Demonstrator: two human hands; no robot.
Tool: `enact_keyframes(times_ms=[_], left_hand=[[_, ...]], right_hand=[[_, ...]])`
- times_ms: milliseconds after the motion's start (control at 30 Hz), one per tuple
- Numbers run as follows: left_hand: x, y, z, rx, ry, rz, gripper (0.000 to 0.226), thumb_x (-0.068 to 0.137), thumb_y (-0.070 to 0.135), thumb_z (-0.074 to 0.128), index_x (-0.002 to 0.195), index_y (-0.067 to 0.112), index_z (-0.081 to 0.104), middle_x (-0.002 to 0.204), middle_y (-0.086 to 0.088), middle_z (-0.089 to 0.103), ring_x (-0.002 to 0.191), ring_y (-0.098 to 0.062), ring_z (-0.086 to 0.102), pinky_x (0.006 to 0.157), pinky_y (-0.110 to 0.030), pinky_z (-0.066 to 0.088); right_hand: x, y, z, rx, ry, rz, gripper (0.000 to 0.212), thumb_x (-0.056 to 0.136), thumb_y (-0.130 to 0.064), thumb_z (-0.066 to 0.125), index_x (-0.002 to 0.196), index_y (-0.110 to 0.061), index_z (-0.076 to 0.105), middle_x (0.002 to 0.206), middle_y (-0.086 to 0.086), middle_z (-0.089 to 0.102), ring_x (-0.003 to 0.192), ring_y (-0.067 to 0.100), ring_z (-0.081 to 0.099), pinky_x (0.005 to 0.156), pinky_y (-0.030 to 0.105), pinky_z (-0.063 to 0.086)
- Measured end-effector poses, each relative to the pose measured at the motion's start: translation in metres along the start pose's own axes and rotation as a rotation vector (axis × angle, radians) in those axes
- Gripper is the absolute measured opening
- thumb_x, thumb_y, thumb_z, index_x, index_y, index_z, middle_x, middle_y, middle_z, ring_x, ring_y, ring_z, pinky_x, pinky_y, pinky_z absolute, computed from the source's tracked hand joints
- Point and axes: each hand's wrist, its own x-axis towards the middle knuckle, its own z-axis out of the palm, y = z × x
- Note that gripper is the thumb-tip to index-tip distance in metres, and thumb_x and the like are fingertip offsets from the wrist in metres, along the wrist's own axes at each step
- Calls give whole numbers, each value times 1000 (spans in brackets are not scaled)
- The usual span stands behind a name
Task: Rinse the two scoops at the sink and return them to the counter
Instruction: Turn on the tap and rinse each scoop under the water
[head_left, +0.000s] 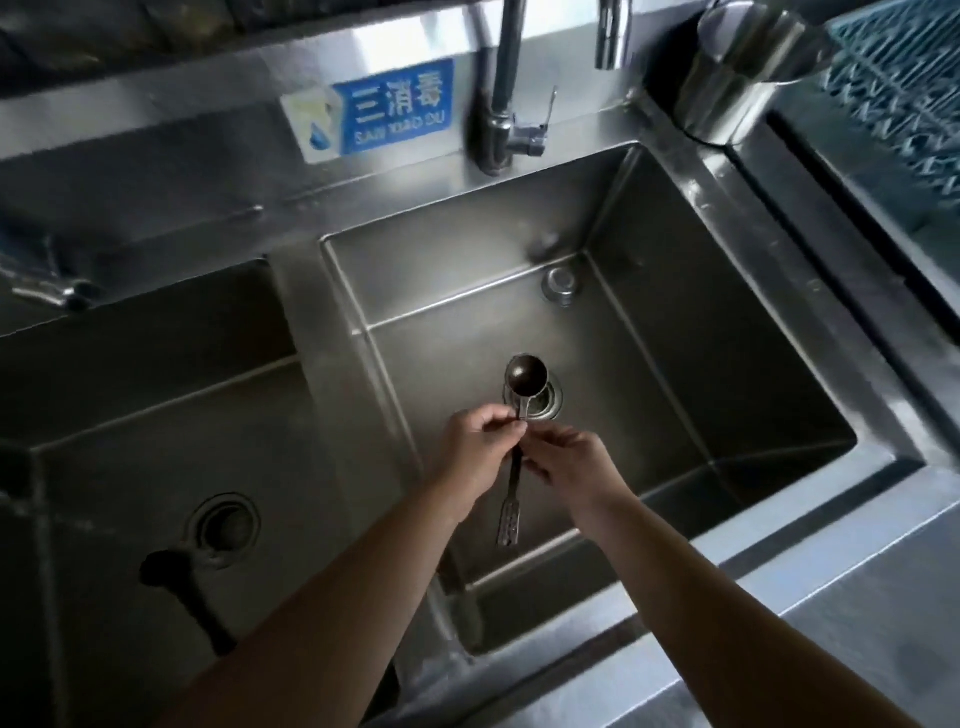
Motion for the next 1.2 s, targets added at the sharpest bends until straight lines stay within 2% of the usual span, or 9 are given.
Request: enact_keyframes(times_ms=[100, 200, 333, 400, 567, 667, 967, 1100, 1200], left_hand=[[32, -31, 38, 42, 33, -164, 11, 85, 8, 68, 96, 9, 71, 89, -15, 72, 81, -24, 65, 82, -38, 56], [57, -73, 60, 184, 38, -252, 8, 83, 8, 66, 89, 7, 71, 93, -26, 71, 81, -35, 68, 77, -47, 55], [82, -118, 70, 313, 5, -324, 15, 81, 7, 66, 92, 6, 75, 93, -23, 74, 89, -37, 70, 82, -48, 56], [89, -133, 70, 399, -10, -330, 16, 81, 9, 69, 94, 8, 77, 96, -17, 76, 92, -29, 71, 84, -37, 55], [98, -157, 71, 517, 36, -364, 17, 80, 17, 70, 95, 16, 78, 96, -7, 77, 96, -20, 70, 86, -30, 52], [100, -166, 74, 532, 70, -373, 18, 78, 17, 69, 94, 17, 78, 98, -7, 77, 98, -21, 68, 86, -28, 51], [100, -141, 67, 541, 90, -405, 38, 81, 24, 66, 117, 9, 66, 122, -15, 66, 118, -29, 57, 91, -27, 43], [82, -80, 45, 548, 44, -260, 52, 84, 28, 60, 132, 9, 53, 133, -21, 56, 124, -34, 52, 98, -34, 41], [49, -21, -5, 540, 73, 10, 44, 84, 27, 60, 126, 13, 59, 127, -15, 63, 117, -31, 57, 93, -32, 43]], right_hand=[[33, 21, -27, -115, 96, 155, 16, 85, -7, 70, 73, -16, 77, 52, 0, 66, 38, 3, 51, 36, 14, 36], [65, 48, -44, -362, 130, 275, 12, 82, -10, 71, 72, -15, 75, 52, 1, 60, 38, 7, 50, 39, 20, 40], [106, 79, -49, -854, -59, 315, 22, 87, -22, 63, 95, -6, 76, 88, 16, 73, 83, 29, 69, 78, 36, 54], [121, 93, -47, -959, -103, 343, 27, 89, -26, 61, 103, -7, 73, 104, 16, 73, 98, 31, 68, 81, 34, 52], [144, 123, -42, -770, -53, 505, 31, 89, -13, 61, 118, -5, 66, 121, 14, 68, 79, 16, 63, 41, 7, 38], [152, 134, -43, -760, -24, 529, 34, 88, -6, 61, 121, -2, 63, 121, 16, 66, 85, 18, 66, 25, 7, 28], [138, 116, -43, -772, 49, 583, 23, 78, -24, 77, 85, -5, 68, 88, 18, 70, 74, 27, 66, 62, 29, 50], [107, 58, -27, -925, 126, 339, 23, 76, -37, 67, 75, -14, 66, 77, 10, 66, 77, 26, 64, 64, 29, 47], [72, 6, 11, -965, 177, 67, 36, 79, -43, 61, 104, -20, 72, 103, 7, 74, 102, 30, 66, 77, 29, 47]])
